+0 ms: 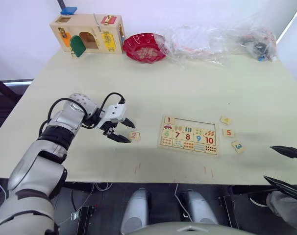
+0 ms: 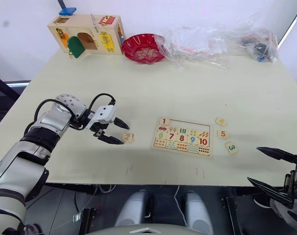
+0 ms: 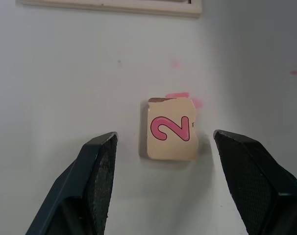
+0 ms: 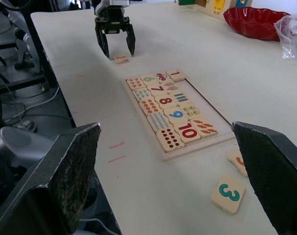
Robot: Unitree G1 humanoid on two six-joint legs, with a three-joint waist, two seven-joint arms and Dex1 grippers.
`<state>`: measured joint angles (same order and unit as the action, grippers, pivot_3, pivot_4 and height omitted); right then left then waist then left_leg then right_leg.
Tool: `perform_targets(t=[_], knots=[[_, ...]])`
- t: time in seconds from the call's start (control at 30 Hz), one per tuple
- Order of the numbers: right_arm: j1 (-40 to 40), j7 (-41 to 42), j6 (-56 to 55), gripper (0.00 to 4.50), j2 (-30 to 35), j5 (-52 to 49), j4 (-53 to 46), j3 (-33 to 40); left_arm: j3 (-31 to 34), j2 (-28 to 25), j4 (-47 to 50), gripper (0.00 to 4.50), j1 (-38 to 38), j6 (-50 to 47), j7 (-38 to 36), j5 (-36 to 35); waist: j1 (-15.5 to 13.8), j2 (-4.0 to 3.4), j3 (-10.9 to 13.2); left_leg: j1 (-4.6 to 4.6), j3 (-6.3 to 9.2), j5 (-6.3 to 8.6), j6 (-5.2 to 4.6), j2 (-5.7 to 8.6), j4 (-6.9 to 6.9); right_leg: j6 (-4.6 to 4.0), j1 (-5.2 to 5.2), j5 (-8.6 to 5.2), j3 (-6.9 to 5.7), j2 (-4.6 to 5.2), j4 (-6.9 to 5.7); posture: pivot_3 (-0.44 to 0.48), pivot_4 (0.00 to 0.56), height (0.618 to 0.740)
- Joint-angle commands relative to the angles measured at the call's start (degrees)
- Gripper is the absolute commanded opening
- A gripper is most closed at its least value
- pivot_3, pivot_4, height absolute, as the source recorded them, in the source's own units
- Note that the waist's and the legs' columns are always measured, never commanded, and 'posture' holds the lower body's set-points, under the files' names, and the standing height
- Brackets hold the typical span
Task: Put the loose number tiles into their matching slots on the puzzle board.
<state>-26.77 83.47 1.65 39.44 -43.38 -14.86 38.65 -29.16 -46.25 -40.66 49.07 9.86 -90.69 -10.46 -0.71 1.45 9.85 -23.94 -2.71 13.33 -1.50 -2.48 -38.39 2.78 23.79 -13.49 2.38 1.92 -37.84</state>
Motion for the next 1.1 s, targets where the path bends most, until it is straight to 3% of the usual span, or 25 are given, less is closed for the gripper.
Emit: perform_targets(t=[0.03, 0.23, 0.33, 0.43, 0.47, 0.63, 0.83, 0.97, 1.07, 1.1], knots=[[-0.2, 0.3, -1.3, 4.5, -0.1, -1.2, -0.5, 1.7, 3.2, 0.3, 0.8, 3.37, -0.6, 0.5, -1.8, 1.1, 0.0, 0.0, 0.0, 0.0, 0.0, 0.0, 0.0, 0.0, 0.0, 0.0, 0.0, 0.0, 0.0, 0.0, 0.0, 0.0, 0.15, 0.74], [0.4, 0.3, -1.6, 4.5, 0.0, -1.3, 0.1, 1.4, 4.2, 0.5, 0.5, 3.37, -1.3, 1.5, -1.8, 2.4, 0.0, 0.0, 0.0, 0.0, 0.0, 0.0, 0.0, 0.0, 0.0, 0.0, -0.01, 0.0, 0.0, 0.0, 0.0, 0.0, 0.15, 0.74], [0.7, 0.4, -1.7, 4.5, 0.0, -1.3, 0.5, 1.3, 4.4, 0.5, 0.8, 2.47, -2.0, 2.2, -1.8, 2.8, 0.0, 0.0, 0.0, 0.01, 0.0, 0.0, 0.0, 0.0, 0.0, -0.01, -0.01, 0.01, 0.0, 0.0, -0.01, 0.0, 0.15, 0.74], [0.8, 0.5, -1.8, 4.5, -0.1, -1.2, 0.6, 1.1, 4.9, 0.6, 1.5, 1.05, -2.6, 2.3, -1.8, 2.6, 0.0, -0.01, 0.0, 0.02, 0.0, 0.0, 0.0, 0.0, 0.0, -0.01, -0.01, 0.01, 0.0, 0.0, -0.01, 0.0, 0.15, 0.74], [0.8, 0.5, -1.9, 4.5, -0.1, -1.1, 0.6, 1.1, 5.1, 0.1, 2.8, 0.93, -2.9, 1.8, -1.8, 1.3, 0.0, 0.0, 0.0, 0.02, 0.0, 0.0, 0.0, 0.0, 0.0, -0.01, -0.01, 0.01, 0.0, 0.0, -0.01, 0.0, 0.15, 0.74], [0.5, 0.3, -2.1, 4.5, -0.6, -1.3, 0.4, 1.3, 6.8, -3.4, 9.3, 0.94, -2.7, -3.1, -1.8, -2.6, 0.0, 0.0, 0.0, 0.01, 0.0, 0.0, 0.0, -0.02, 0.0, -0.01, -0.01, 0.01, 0.0, 0.0, -0.01, 0.0, 0.15, 0.74], [0.1, -0.3, -2.3, 4.5, -1.3, -1.6, 0.5, 2.3, 6.7, -7.9, 22.3, 0.94, 0.8, -19.6, -1.8, -4.5, -0.2, -0.02, 0.0, 0.02, 0.01, 0.0, 0.0, 0.0, -0.01, 0.06, -0.05, -0.03, -0.01, 0.01, -0.02, 0.0, 0.15, 0.74], [0.6, -1.2, -2.4, 4.5, -1.5, -1.8, 0.7, 2.6, 2.4, -8.2, 28.6, 0.94, 8.2, -27.7, -1.8, 1.8, -0.1, 0.0, 0.0, 0.04, 0.04, 0.0, 0.0, 0.02, -0.02, 0.1, -0.06, -0.06, -0.02, -0.01, -0.03, 0.0, 0.15, 0.74], [0.9, -1.8, -2.6, 4.5, -1.6, -1.7, 0.5, 2.4, -3.9, -8.2, 30.9, 0.94, 14.6, -36.2, -1.8, 0.6, -0.1, -0.01, 0.0, 0.03, 0.09, -0.01, 0.0, 0.04, -0.04, 0.19, -0.1, -0.11, -0.01, -0.06, -0.02, 0.0, 0.15, 0.74], [1.1, -2.1, -2.7, 4.5, -1.7, -1.6, 0.2, 2.2, -5.3, -6.5, 30.0, 0.94, 17.0, -37.2, -1.8, 3.1, -0.1, -0.02, 0.0, 0.04, 0.08, 0.0, 0.0, 0.04, -0.03, 0.19, -0.11, -0.11, 0.01, -0.06, 0.0, 0.0, 0.15, 0.74]])
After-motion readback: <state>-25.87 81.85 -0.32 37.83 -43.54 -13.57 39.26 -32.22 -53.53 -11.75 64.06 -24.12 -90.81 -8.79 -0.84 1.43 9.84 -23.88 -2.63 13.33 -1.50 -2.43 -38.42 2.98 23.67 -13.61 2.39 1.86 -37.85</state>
